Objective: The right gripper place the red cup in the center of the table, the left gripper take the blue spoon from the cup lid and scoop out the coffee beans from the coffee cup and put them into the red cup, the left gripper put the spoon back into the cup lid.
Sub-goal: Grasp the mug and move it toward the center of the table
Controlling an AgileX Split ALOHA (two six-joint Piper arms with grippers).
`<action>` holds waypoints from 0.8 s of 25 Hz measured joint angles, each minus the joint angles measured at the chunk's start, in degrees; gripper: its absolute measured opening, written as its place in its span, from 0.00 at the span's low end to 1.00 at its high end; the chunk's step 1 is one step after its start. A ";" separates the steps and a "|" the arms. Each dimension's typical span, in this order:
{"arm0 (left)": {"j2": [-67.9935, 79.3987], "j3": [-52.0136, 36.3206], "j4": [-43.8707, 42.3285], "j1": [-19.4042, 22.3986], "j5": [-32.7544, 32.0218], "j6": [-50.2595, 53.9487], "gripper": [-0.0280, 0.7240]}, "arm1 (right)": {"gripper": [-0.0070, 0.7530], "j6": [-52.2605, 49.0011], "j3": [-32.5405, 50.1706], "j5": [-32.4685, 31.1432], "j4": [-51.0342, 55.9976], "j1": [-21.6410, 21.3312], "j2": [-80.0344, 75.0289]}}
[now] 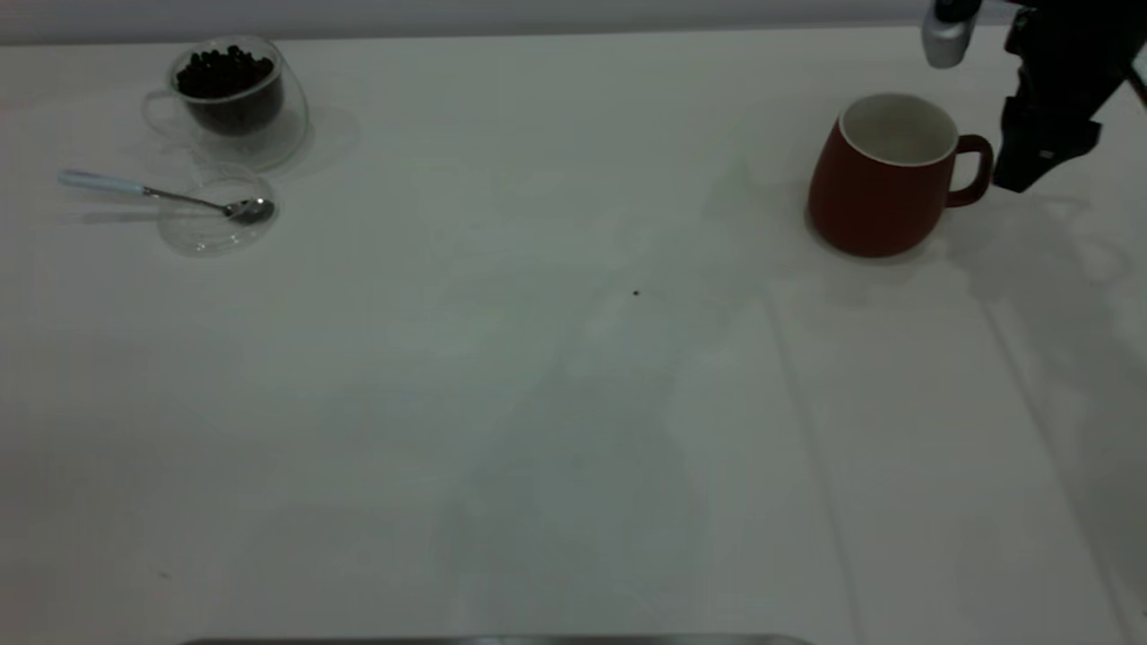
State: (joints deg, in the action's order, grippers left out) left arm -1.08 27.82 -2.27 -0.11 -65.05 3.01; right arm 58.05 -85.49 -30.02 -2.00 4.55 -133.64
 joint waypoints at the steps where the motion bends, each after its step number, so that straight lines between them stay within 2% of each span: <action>1: 0.00 0.00 0.00 0.00 0.00 0.00 0.82 | 0.79 0.31 -0.84 0.00 0.00 0.00 -0.72; 10: 0.00 0.00 0.00 0.00 0.00 0.00 0.82 | 0.79 4.93 -2.44 0.88 0.01 0.37 -2.11; 20: 0.00 0.00 0.00 0.00 0.00 0.00 0.82 | 0.79 6.64 -2.44 2.22 1.15 3.06 -2.11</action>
State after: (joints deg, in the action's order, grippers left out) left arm -1.08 27.82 -2.27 -0.11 -65.05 3.01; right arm 64.69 -87.93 -27.80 -0.85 7.61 -135.75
